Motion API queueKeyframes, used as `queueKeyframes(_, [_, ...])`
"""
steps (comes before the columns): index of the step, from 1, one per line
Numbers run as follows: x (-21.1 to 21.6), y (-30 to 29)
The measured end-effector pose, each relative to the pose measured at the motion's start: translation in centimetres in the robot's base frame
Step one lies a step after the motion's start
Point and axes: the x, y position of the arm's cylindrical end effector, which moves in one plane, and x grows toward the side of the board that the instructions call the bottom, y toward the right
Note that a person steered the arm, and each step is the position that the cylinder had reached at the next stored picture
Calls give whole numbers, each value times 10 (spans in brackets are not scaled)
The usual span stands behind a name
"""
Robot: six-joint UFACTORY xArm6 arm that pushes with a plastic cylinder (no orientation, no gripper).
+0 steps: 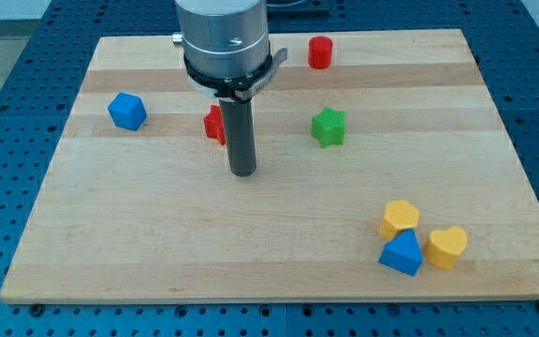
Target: Move the green star to the yellow heart
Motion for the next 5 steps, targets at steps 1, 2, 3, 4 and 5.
queueKeyframes(1, [-31,0])
queueKeyframes(2, [-72,12])
queueKeyframes(3, [-105,56])
queueKeyframes(4, [-109,63])
queueKeyframes(5, [-103,73])
